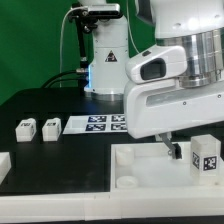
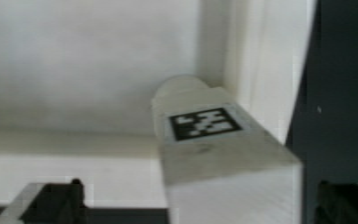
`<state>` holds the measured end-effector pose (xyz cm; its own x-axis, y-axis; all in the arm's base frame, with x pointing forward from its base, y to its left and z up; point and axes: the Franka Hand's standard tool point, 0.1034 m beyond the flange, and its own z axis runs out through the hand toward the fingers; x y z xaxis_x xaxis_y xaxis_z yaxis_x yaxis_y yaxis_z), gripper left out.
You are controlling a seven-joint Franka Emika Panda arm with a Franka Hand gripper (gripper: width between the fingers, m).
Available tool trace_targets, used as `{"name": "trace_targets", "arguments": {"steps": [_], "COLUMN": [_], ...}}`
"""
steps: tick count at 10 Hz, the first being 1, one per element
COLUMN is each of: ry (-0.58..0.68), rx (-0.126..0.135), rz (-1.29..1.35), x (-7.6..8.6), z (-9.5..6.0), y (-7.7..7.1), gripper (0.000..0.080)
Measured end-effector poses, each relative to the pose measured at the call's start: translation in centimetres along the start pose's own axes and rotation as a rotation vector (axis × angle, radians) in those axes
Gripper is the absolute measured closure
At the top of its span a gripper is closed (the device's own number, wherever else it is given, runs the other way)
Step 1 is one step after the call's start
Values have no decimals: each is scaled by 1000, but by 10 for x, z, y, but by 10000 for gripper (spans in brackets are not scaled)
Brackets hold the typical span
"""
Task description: Assemble one leg
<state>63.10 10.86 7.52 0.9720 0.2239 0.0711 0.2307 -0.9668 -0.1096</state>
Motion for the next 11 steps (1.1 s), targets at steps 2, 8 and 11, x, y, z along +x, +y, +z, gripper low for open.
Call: {"name": "trace_targets", "arguments": {"steps": [2,8,11], "ry": [0,-3,-24], "rx": [2,10,37], "rz": [70,613,1121], "x": [0,0,-4], "z": [0,0,0], "y": [-1,1,2], "gripper": [273,509,508]}}
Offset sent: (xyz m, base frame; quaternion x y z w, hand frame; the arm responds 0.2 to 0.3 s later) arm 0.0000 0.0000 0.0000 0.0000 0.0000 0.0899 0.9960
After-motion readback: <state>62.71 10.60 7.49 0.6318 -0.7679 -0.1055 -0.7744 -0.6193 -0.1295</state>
